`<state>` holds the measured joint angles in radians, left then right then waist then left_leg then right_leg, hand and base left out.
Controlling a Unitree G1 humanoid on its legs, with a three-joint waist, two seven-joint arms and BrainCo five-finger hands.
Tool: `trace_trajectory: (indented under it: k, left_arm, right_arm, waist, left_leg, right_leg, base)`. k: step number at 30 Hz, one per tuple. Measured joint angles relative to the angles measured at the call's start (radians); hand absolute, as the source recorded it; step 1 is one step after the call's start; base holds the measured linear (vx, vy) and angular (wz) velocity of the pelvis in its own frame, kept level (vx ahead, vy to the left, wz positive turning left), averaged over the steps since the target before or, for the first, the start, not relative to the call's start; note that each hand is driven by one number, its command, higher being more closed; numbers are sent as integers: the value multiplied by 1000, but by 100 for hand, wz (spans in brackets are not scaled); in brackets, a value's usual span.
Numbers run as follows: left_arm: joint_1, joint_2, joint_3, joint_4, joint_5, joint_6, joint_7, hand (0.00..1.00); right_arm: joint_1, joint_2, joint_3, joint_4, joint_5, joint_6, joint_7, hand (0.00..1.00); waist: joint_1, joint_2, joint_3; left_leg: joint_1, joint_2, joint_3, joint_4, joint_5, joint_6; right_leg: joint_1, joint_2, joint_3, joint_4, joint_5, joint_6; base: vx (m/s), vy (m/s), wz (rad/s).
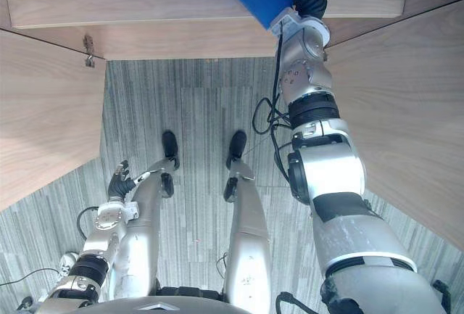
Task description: Walk over to the cabinet, pick up the folder, carry it to the office cabinet, place the folder inside the office cabinet, then close the office cabinet door
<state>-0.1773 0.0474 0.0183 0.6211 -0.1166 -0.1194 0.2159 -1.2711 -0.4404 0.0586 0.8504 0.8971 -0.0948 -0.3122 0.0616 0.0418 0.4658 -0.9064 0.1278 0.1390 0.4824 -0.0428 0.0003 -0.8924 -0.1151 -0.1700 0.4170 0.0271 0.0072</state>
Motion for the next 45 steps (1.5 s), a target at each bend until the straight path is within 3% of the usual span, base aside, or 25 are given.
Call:
trace_trajectory:
  k: [13,25,31,42,45]
  left_arm:
    - [-9,-23,-13,23,0,1,4,0]
    - [-28,-29,-19,22,1,9,19,0]
    - [-28,-29,-19,22,0,9,21,0]
    - [-26,-26,-15,20,-33,-2,40,0]
    - [-25,-27,-18,16,-39,-11,39,0]
  right_arm:
    - [2,17,1,-27,-8,-12,-3,0]
    - [12,160,62,-96,-80,-33,2,0]
    - [6,187,83,-94,-78,-34,3,0]
    - [-69,144,80,-38,-37,-32,4,0]
    - [-85,93,104,-1,-39,-27,6,0]
  waist:
    - [0,23,-13]
    - [-1,23,-13]
    - [9,26,-15]
    - [27,28,-17]
    - [38,28,-17]
  left_leg:
    - [1,4,1,-13,10,-1]
    - [6,19,8,-15,16,-8]
    - [18,6,-3,-69,47,-13]
    - [39,-29,-37,-218,146,-30]
    - [41,-33,-40,-225,151,-30]
  right_leg:
    - [0,5,-2,-12,7,-4]
    - [0,20,3,-20,17,-10]
    - [0,11,-10,-21,15,-15]
    - [-21,-19,-60,-17,6,-28]
    - [-20,-22,-63,-17,6,-28]
  base:
    - [34,-11,0]
    - [18,-17,-4]
    - [26,-25,11]
    - [31,-28,18]
    - [13,-11,6]
